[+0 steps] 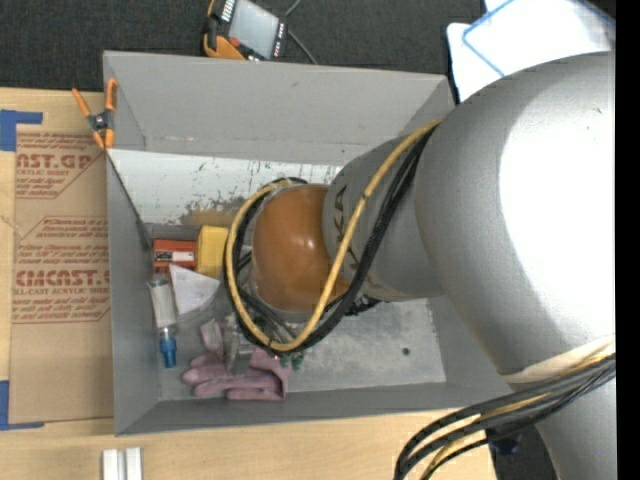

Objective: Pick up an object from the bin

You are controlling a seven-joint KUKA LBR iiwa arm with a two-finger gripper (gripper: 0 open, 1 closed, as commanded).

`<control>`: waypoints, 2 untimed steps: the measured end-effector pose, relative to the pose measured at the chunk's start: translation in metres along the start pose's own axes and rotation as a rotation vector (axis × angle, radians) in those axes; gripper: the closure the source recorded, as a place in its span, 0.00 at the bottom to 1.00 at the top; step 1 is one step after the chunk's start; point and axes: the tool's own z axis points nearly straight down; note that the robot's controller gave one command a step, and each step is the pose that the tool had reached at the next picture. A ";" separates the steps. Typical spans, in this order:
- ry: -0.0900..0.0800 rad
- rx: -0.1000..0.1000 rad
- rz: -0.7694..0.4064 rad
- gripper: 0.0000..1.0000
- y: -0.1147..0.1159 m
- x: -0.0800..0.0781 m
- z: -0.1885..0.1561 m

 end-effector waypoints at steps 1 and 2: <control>0.000 0.000 0.000 1.00 0.000 0.000 0.000; -0.007 -0.004 0.016 1.00 -0.013 0.006 0.008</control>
Offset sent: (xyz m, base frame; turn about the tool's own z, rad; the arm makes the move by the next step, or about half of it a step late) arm -0.0074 -0.0153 -0.0098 0.0170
